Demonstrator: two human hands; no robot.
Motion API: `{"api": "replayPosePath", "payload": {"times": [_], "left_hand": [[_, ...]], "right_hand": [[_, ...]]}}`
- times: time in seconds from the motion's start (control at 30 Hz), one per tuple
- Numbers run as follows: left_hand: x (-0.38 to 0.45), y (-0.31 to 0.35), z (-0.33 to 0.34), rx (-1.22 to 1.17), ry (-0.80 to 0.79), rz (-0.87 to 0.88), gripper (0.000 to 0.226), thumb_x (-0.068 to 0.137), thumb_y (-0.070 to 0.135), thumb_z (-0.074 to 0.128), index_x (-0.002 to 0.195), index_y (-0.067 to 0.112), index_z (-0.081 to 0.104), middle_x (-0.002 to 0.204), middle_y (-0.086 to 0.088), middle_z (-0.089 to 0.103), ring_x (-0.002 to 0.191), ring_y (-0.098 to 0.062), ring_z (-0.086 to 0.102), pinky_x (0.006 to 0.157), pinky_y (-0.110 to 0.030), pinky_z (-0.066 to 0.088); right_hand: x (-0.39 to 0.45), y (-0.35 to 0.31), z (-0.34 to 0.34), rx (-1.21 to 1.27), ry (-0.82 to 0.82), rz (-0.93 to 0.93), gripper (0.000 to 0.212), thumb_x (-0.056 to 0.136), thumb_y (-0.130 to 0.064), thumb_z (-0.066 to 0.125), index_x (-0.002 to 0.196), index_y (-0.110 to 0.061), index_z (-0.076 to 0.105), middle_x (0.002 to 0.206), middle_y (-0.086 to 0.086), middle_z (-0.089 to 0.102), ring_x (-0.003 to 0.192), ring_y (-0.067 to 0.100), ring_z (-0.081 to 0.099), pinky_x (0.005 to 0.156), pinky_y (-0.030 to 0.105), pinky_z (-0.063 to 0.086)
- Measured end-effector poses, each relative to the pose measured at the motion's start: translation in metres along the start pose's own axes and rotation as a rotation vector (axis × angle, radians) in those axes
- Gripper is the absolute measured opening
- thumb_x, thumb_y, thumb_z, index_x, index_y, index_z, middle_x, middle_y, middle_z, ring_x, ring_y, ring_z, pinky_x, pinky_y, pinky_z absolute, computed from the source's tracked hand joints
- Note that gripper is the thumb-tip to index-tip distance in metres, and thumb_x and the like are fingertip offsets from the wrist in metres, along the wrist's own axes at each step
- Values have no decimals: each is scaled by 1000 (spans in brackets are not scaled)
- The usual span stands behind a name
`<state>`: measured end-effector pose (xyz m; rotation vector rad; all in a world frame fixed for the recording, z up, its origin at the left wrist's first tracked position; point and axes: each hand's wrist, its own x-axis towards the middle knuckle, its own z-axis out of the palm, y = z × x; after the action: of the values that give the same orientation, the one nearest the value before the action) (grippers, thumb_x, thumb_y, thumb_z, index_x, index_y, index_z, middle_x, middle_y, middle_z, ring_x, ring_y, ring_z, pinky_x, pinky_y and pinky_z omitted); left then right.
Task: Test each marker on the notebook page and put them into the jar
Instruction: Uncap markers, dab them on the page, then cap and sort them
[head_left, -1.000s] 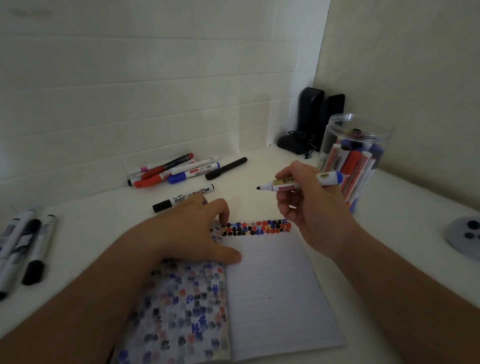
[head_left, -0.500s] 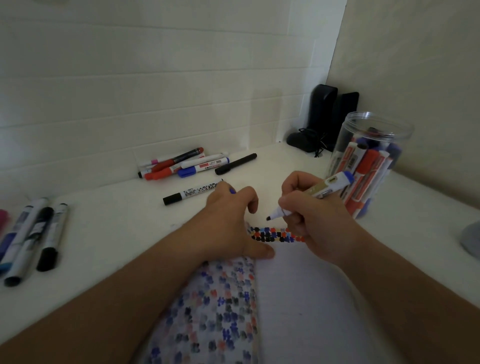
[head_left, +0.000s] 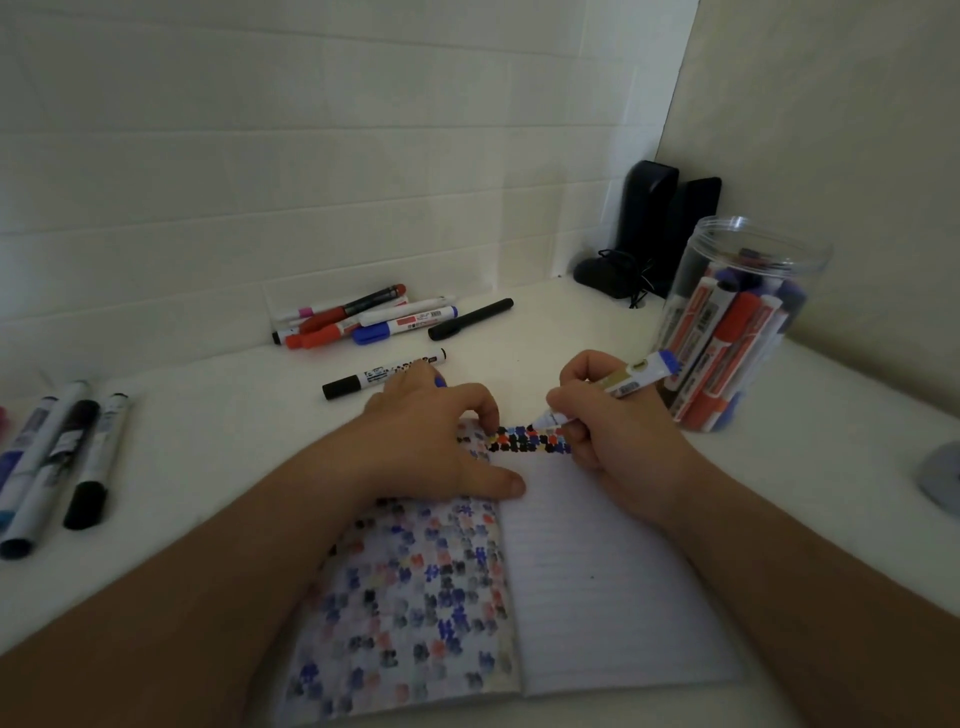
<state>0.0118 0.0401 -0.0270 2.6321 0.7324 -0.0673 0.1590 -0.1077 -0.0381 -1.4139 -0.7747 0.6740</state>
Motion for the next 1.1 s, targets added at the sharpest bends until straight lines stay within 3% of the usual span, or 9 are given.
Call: {"api": "replayPosePath", "payload": {"times": [0.2, 0.33, 0.5, 0.6, 0.73, 0.93, 1.1], "left_hand": [[-3, 3, -2, 6, -33, -1, 60, 61, 77, 75, 111, 60, 47, 103, 16, 33, 114, -19, 35, 98, -42, 42], [0, 3, 0, 5, -19, -9, 67, 60, 76, 77, 117, 59, 47, 108, 10, 36, 114, -18, 35, 98, -41, 41], [1, -3, -5, -43, -58, 30, 58, 58, 77, 78, 107, 62, 50, 106, 16, 38, 110, -16, 40, 95, -39, 45], [-1, -11, -13, -140, -95, 49, 55, 60, 73, 81, 109, 62, 60, 115, 18, 43, 107, -7, 47, 97, -33, 46], [-1, -12, -14, -158, -88, 86, 54, 62, 68, 82, 111, 57, 65, 112, 28, 42, 98, 4, 46, 90, -26, 42], [-1, -13, -13, -146, -92, 78, 48, 59, 72, 81, 101, 64, 60, 115, 22, 43, 100, 0, 47, 87, -26, 42], [-3, -12, -14, -154, -84, 98, 50, 62, 69, 82, 107, 57, 64, 111, 27, 43, 97, 4, 47, 89, -26, 43]], "right_hand": [[-9, -4, 11, -395, 0, -119, 20, 83, -11, 77, 76, -10, 58, 61, -1, 58, 56, 12, 52, 53, 28, 45], [-9, -7, 22, -408, 30, -95, 21, 81, -14, 79, 75, -8, 59, 57, -1, 65, 51, 12, 62, 50, 22, 49], [-3, 0, 22, -415, 93, -3, 22, 79, -13, 76, 72, -8, 56, 61, 11, 66, 50, 17, 63, 53, 31, 51], [-2, 1, 21, -401, 101, 12, 23, 80, -11, 75, 69, -12, 55, 61, 13, 67, 49, 19, 63, 55, 33, 52], [-3, 1, 20, -410, 85, 10, 21, 80, -12, 76, 72, -8, 58, 65, 15, 70, 51, 20, 66, 55, 34, 55], [-3, -2, 23, -426, 71, 23, 21, 81, -13, 79, 74, -7, 61, 63, 10, 70, 52, 19, 68, 53, 30, 56], [-4, -3, 24, -461, 73, 24, 21, 81, -13, 79, 72, -9, 60, 62, 12, 69, 50, 18, 66, 51, 29, 55]]}}
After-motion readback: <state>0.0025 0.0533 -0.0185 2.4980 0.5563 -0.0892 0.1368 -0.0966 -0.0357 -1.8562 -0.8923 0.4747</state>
